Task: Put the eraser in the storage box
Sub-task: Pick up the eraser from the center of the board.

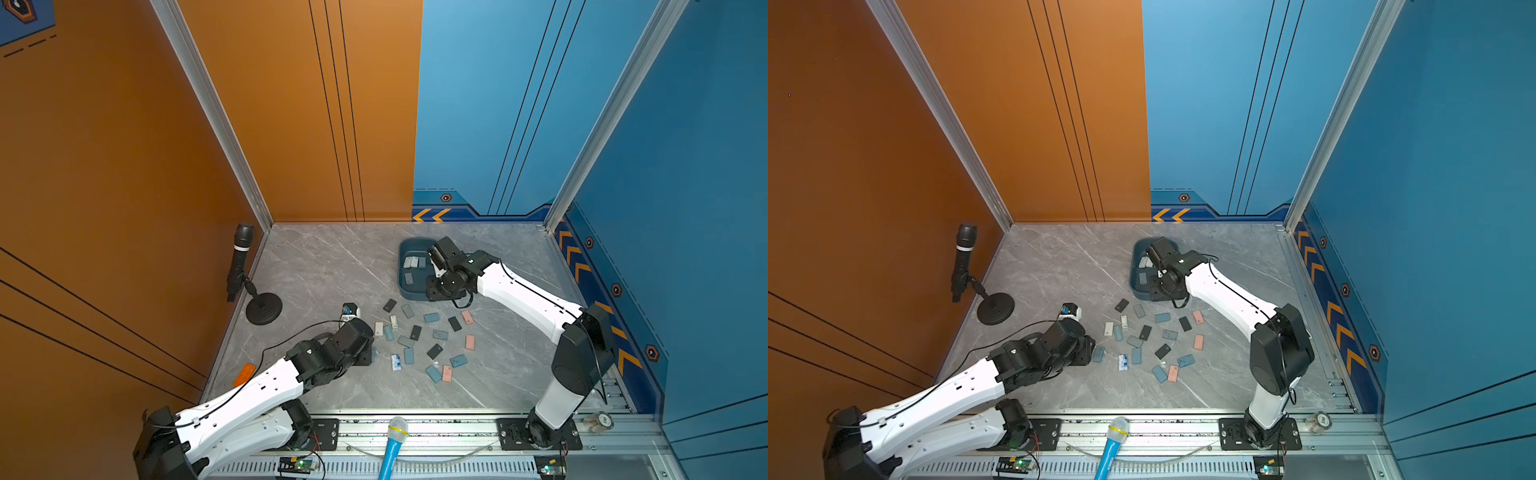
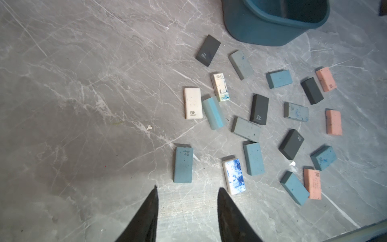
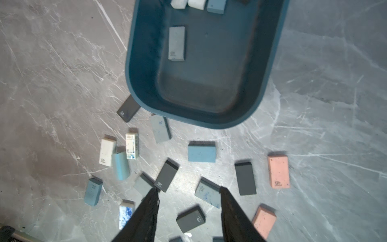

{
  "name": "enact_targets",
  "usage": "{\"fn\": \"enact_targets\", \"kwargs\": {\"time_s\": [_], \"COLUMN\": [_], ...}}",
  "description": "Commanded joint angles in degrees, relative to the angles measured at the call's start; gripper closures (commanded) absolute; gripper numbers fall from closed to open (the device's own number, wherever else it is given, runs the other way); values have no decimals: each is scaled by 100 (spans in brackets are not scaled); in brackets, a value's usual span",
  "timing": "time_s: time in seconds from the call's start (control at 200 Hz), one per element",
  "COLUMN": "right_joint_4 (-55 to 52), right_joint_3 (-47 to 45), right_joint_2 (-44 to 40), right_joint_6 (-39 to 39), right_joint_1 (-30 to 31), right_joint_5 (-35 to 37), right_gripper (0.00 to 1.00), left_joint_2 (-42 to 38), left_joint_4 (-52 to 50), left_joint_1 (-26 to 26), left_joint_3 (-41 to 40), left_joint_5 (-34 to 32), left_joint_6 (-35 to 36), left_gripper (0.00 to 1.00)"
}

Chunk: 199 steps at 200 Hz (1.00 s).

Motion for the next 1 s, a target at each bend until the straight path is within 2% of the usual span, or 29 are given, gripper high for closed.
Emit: {"fn": "enact_targets", "kwargs": {"time_s": [0.0, 0.441, 0.726, 0.991], "right_joint_4": [332, 935, 1127, 1228], "right_joint_3": [-536, -2135, -2442, -2671], "right_joint_2": [-445, -1418, -1555, -1682], "right_joint_6": [274, 644, 673, 753], "right_joint_1": [-113, -548, -715, -791], "right_joint_5": [281, 145, 27, -2], "right_gripper": [52, 52, 52, 52], "left_joint_2": [225, 1616, 2502, 2813], "left_joint_4": [-156, -374, -433, -371], "left_joint_1": [-75, -117, -37, 70], "left_joint_3": [196, 772, 960, 898], "left_joint_5": [162, 291, 526, 429], "left_joint_6": [-126, 24, 171, 75], "left_gripper": [52, 42, 41, 42]}}
